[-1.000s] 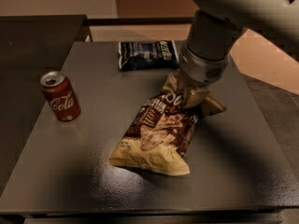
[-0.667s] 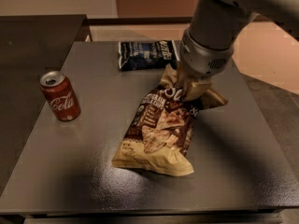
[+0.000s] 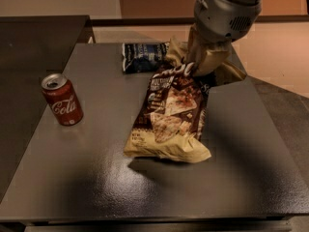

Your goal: Pick brown chip bag

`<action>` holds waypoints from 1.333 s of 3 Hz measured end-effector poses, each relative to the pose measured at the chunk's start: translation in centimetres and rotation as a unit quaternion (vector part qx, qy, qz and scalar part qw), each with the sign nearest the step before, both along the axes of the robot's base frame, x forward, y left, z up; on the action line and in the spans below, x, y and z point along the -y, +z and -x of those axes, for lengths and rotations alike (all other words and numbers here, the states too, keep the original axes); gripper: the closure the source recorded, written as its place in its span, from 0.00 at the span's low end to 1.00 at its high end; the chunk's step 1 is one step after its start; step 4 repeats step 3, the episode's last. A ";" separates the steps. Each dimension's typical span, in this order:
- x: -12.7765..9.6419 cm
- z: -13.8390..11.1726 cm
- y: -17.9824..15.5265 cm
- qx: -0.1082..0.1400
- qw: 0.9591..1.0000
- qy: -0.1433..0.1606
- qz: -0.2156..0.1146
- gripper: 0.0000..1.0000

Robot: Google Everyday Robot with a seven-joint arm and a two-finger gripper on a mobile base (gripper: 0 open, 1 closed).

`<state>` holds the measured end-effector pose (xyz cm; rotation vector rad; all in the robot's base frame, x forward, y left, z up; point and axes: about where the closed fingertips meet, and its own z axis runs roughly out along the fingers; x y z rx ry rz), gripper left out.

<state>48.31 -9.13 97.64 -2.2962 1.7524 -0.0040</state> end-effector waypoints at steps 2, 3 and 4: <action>-0.9 -1.2 8.7 0.056 0.996 -0.002 -0.062 1.00; -1.3 -1.9 9.3 0.076 0.994 -0.004 -0.073 1.00; -1.3 -1.9 9.3 0.076 0.994 -0.004 -0.073 1.00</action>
Offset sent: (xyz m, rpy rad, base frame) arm -0.0180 -0.0109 0.0951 0.0643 0.0035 0.0134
